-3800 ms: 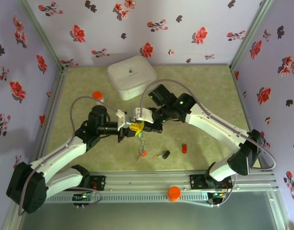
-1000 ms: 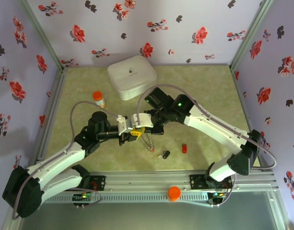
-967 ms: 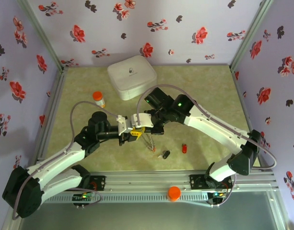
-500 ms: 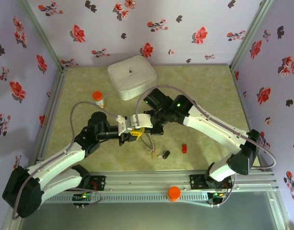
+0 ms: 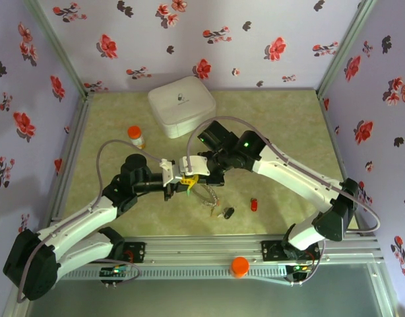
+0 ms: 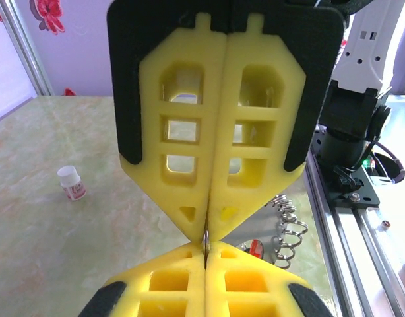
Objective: Put the keys on the keyring
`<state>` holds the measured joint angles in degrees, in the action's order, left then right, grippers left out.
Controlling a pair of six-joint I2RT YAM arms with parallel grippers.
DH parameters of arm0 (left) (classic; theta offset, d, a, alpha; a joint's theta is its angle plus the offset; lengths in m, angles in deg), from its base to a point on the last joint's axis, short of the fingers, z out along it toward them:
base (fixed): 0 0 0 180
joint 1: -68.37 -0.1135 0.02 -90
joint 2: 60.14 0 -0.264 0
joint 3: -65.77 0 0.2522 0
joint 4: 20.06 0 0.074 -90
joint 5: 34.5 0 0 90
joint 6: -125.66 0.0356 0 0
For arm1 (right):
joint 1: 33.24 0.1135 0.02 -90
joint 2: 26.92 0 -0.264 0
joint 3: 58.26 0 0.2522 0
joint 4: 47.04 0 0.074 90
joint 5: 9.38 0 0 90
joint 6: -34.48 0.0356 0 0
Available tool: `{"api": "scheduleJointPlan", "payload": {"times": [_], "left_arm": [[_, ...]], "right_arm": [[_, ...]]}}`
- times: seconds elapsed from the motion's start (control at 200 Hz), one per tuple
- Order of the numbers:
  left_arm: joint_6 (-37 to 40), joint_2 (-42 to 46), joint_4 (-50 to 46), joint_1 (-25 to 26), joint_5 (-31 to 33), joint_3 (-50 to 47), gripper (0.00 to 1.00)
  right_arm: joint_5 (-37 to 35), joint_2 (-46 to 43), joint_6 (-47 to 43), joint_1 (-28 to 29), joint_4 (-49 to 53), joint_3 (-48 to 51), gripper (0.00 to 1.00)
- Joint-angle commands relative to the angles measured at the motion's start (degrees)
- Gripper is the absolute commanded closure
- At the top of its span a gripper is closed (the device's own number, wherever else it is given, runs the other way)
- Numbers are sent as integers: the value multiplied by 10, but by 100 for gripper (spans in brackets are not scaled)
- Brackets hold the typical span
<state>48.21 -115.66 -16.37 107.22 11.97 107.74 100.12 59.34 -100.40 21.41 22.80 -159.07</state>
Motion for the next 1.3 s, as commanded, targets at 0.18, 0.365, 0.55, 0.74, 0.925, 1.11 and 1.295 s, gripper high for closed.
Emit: {"api": "scheduleJointPlan", "payload": {"times": [0.18,0.365,0.55,0.74,0.925,1.11,1.295], "left_arm": [[-14,27,99,3,36,-43,100],[-73,22,234,-3,29,-82,100],[-140,-11,371,-17,6,-106,100],[-178,-41,421,-19,-8,-104,100],[-191,-56,448,-19,-14,-103,100],[-196,-56,455,-19,-15,-103,100],[-196,-56,456,-19,-12,-103,100]], "right_arm": [[235,-145,128,-124,-272,191,63],[298,-211,202,-163,-469,337,63],[311,-199,250,-163,-538,374,64],[336,-185,293,-161,-601,385,66],[338,-174,282,-153,-594,378,70],[339,-167,280,-149,-589,372,73],[343,-156,267,-141,-574,357,80]]}}
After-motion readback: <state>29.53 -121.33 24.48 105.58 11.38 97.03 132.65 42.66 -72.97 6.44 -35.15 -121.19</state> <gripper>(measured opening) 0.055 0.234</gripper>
